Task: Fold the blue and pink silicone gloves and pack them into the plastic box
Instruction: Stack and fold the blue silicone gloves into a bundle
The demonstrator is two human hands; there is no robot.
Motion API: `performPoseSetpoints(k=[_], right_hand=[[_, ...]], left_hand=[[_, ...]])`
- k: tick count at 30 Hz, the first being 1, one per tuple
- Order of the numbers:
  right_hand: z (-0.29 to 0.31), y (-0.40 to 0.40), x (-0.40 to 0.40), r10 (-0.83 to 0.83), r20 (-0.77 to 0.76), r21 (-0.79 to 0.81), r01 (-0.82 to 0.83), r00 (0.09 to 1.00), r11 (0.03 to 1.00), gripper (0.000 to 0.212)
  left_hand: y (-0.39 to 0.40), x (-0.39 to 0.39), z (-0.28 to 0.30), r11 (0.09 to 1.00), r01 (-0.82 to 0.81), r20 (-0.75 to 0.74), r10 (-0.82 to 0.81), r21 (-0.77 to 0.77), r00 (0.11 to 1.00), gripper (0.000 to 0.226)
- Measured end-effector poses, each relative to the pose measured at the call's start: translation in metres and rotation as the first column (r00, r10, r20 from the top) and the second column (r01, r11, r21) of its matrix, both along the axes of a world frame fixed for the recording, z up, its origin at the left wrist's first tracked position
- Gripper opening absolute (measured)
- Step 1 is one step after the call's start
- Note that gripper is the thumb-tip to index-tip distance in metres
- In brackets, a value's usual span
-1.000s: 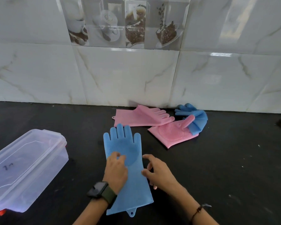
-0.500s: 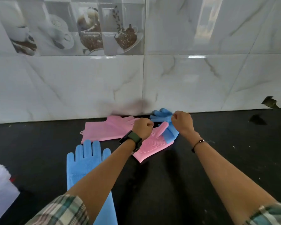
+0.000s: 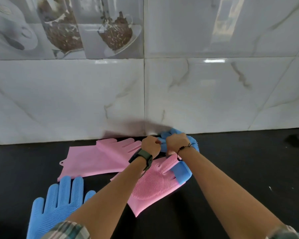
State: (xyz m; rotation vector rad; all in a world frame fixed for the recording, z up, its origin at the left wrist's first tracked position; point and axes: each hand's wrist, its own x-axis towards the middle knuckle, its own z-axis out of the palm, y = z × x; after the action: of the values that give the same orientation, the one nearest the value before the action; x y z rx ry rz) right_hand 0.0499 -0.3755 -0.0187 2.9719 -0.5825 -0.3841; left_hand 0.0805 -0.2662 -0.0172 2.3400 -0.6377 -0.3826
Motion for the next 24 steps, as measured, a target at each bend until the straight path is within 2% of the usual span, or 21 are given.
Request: performPoseSetpoints(k=[2, 4, 6, 7, 9, 10, 12, 13, 14, 16, 17, 20, 22, 24], right_hand=[[0.002, 0.002, -0.005, 0.021, 0.128, -0.041, -0.016, 0.992, 0.999, 0.031], [0.012, 0.004, -0.014, -0.046, 0.236, 0.014, 0.044, 0.971, 0.999, 0.027], [0.03, 0.004, -0.022, -0.077, 0.341, 0.168, 0.019, 0.937, 0.986, 0.021], [0.045, 0.006, -0.027, -0.102, 0.402, 0.259, -0.007, 0.91, 0.966, 0.015], [0.08, 0.014, -0.039, -0.199, 0.521, 0.418, -0.045, 0.83, 0.907, 0.019], [0.098, 0.019, -0.044, -0.251, 0.566, 0.489, -0.074, 0.785, 0.869, 0.022], [0.134, 0.038, -0.056, -0.366, 0.577, 0.67, -0.166, 0.731, 0.724, 0.008], [0.151, 0.049, -0.063, -0.406, 0.548, 0.757, -0.227, 0.731, 0.613, 0.01], [0.166, 0.06, -0.071, -0.417, 0.521, 0.814, -0.287, 0.744, 0.505, 0.012], [0.189, 0.086, -0.086, -0.422, 0.47, 0.88, -0.373, 0.775, 0.294, 0.016], [0.196, 0.098, -0.092, -0.432, 0.43, 0.902, -0.397, 0.793, 0.169, 0.019], [0.201, 0.14, -0.103, -0.445, 0.242, 0.913, -0.358, 0.862, -0.196, 0.024], [0.189, 0.169, -0.101, -0.381, 0.134, 0.893, -0.278, 0.915, -0.354, 0.019], [0.165, 0.197, -0.092, -0.309, 0.07, 0.876, -0.207, 0.948, -0.435, 0.02]], left_hand=[[0.004, 0.001, -0.003, 0.995, -0.061, -0.044, 0.057, -0.081, 0.997, 0.024], [0.011, 0.002, -0.002, 0.988, -0.11, -0.058, 0.104, -0.108, 0.993, 0.03], [0.019, 0.001, 0.0, 0.982, -0.144, -0.109, 0.132, -0.119, 0.985, 0.022], [0.022, 0.0, 0.001, 0.971, -0.169, -0.186, 0.137, -0.168, 0.973, 0.02], [0.03, -0.007, 0.01, 0.903, -0.233, -0.368, 0.092, -0.36, 0.925, 0.034], [0.035, -0.011, 0.017, 0.847, -0.268, -0.412, 0.064, -0.459, 0.909, 0.041], [0.05, -0.021, 0.034, 0.755, -0.266, -0.411, -0.005, -0.599, 0.912, 0.053], [0.061, -0.026, 0.045, 0.729, -0.235, -0.387, -0.045, -0.643, 0.921, 0.054], [0.076, -0.03, 0.055, 0.699, -0.187, -0.352, -0.1, -0.69, 0.931, 0.048], [0.112, -0.036, 0.077, 0.617, -0.095, -0.29, -0.225, -0.781, 0.93, 0.018], [0.133, -0.041, 0.089, 0.578, -0.071, -0.273, -0.27, -0.813, 0.923, 0.012], [0.203, -0.058, 0.113, 0.521, -0.056, -0.246, -0.303, -0.852, 0.921, 0.01], [0.25, -0.07, 0.112, 0.535, -0.089, -0.267, -0.265, -0.84, 0.927, 0.014], [0.29, -0.078, 0.094, 0.564, -0.207, -0.367, -0.186, -0.8, 0.911, 0.016]])
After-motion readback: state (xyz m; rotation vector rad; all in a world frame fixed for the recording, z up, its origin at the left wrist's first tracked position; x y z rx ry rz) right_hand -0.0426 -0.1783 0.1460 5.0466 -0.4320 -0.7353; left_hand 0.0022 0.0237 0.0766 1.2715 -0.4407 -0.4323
